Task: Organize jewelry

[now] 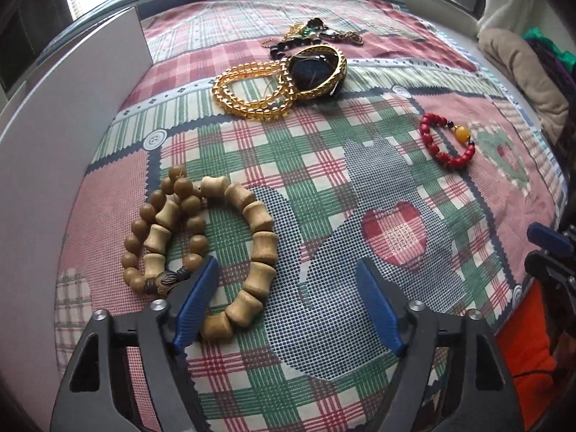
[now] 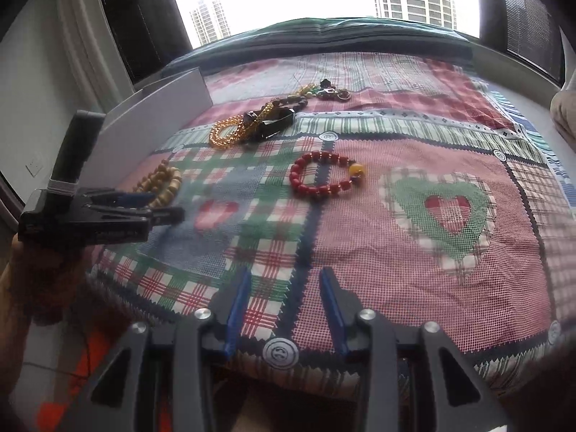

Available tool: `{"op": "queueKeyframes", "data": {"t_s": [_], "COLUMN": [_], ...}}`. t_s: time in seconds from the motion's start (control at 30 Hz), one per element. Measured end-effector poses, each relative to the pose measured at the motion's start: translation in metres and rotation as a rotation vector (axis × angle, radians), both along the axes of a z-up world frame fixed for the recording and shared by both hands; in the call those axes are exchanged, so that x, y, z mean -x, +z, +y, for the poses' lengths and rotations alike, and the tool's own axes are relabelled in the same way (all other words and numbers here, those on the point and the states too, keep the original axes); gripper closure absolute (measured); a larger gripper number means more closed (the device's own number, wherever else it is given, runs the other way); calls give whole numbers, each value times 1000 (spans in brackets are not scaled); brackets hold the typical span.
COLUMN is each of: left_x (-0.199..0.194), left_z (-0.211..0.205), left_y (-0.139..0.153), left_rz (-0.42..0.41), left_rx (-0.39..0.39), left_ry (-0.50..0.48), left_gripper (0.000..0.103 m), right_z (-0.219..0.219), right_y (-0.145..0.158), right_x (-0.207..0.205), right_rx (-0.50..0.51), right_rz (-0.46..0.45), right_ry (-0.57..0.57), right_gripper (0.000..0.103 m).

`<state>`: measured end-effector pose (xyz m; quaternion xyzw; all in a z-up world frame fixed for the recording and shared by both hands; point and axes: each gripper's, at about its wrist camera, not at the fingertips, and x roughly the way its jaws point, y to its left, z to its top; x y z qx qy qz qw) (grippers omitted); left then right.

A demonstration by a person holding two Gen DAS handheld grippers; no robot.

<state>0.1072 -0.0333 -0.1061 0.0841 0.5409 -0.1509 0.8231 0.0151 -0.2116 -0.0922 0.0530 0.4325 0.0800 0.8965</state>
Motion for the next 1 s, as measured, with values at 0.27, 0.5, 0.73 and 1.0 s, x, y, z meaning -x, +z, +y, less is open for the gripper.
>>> {"op": "queueKeyframes", "data": {"t_s": [0.27,0.5,0.73,1.0], "left_x": [11,2,-2,-8], "left_z": [1,13,49,64], "left_y": [0,23,81,97], "left_rz": [49,36,-56,-105], "left_rx": [-28,144,397,469], "left_ry": [-13,-69,38,118], "left_gripper": [1,90,91,90], "right_z": [-17,-32,-64,-102], "right_y": [12,18,40,17], "right_x": [-2,-9,-28,-102], "right_rx": [-23,-26,-113,-188], "right_rz": [-33,-42,-51,121], "right_ry": [-37,-62,-86,-148], "right_gripper": [63,63,63,63]}}
